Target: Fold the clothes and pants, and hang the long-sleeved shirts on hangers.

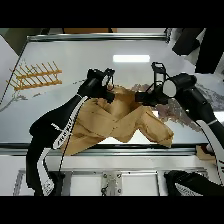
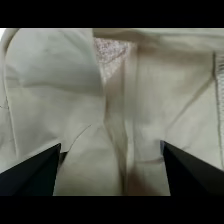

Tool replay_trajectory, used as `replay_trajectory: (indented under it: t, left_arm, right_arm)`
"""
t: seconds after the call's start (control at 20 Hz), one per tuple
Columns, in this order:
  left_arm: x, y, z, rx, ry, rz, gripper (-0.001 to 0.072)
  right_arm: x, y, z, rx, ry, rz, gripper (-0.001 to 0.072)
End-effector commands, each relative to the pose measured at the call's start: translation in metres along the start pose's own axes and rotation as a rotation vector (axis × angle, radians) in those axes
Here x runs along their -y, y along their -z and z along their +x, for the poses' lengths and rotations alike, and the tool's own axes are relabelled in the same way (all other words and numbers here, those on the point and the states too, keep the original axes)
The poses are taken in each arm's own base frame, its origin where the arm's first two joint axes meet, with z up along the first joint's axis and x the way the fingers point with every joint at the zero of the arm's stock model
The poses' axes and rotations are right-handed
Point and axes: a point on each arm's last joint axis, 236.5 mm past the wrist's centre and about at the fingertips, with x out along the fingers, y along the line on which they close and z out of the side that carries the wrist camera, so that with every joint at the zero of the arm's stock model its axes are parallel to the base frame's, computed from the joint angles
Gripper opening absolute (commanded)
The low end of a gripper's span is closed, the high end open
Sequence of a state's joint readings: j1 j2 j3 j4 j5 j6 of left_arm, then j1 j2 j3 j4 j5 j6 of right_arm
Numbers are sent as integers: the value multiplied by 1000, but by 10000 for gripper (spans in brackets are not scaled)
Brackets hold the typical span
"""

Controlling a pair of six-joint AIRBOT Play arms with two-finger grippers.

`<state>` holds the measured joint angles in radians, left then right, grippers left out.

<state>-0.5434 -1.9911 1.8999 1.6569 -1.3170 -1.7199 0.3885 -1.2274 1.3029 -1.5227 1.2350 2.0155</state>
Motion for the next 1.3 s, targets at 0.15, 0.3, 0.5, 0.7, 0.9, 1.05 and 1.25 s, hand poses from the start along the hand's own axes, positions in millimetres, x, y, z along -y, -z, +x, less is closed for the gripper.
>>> replay_trajectory:
  t: [0.15,0.3,0.5,0.7,0.9,1.05,1.25]
  left_arm:
    - [-16,-4,6,14,-72,-20,673]
    - [-15,-8,6,32,-67,-21,673]
    - [-13,-11,7,45,-59,-36,673]
    - [-10,-19,7,76,-52,-45,673]
    - [-10,-21,13,81,-52,-49,673]
    - [-9,-23,16,90,-49,-60,672]
    - [-12,-24,11,97,-57,-58,14]
  right_arm:
    - [-5,15,-45,22,-41,-38,8]
    - [-17,20,-57,41,-71,-68,8]
    - [-35,30,-65,40,-112,-105,8]
    - [-43,32,-72,52,-148,-104,8]
    - [-48,30,-91,97,-192,-102,8]
    - [-52,33,-100,108,-218,-101,8]
    - [-52,34,-101,106,-220,-101,8]
